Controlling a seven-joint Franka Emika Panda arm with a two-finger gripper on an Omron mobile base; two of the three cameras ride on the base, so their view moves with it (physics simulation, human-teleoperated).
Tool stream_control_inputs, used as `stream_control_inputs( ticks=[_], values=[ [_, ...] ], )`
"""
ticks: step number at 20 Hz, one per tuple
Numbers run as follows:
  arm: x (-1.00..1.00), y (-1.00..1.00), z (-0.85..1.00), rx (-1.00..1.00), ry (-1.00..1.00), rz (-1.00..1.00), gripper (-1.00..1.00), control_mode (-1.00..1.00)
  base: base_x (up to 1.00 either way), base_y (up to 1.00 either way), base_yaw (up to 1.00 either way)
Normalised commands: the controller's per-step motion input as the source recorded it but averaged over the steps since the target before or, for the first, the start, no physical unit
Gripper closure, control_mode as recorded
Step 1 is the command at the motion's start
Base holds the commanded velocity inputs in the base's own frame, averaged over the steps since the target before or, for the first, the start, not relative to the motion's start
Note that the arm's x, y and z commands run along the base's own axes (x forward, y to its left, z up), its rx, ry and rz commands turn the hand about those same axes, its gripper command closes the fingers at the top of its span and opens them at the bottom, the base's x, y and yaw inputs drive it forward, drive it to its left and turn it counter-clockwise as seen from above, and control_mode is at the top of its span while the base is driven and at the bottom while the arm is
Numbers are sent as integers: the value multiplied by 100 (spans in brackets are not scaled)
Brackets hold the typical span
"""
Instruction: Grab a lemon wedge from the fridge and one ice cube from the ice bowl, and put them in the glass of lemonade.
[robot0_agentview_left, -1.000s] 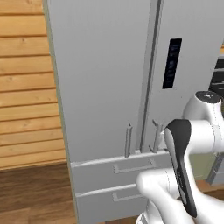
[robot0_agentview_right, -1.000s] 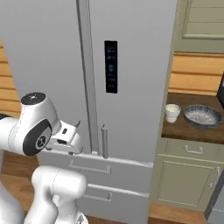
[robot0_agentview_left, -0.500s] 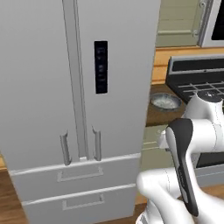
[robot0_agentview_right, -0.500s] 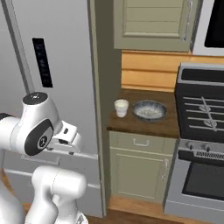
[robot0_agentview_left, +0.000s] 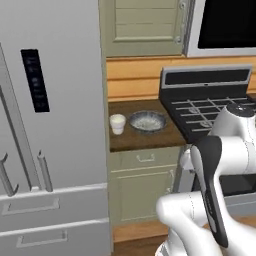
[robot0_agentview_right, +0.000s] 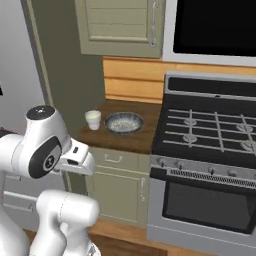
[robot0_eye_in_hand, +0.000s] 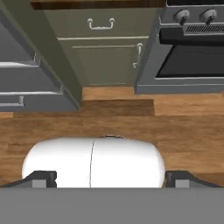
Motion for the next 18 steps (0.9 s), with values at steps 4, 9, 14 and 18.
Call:
stream_control_inputs(
  ticks=[4,9,14,18],
  values=[
    [0,0,0,0,0,0,-100,100,62,-58,24],
    [0,0,0,0,0,0,-100,100,96,0,30],
    [0,0,0,0,0,0,-100,100,65,-28,31],
    [0,0,0,0,0,0,-100,100,30,-45,30]
  ],
)
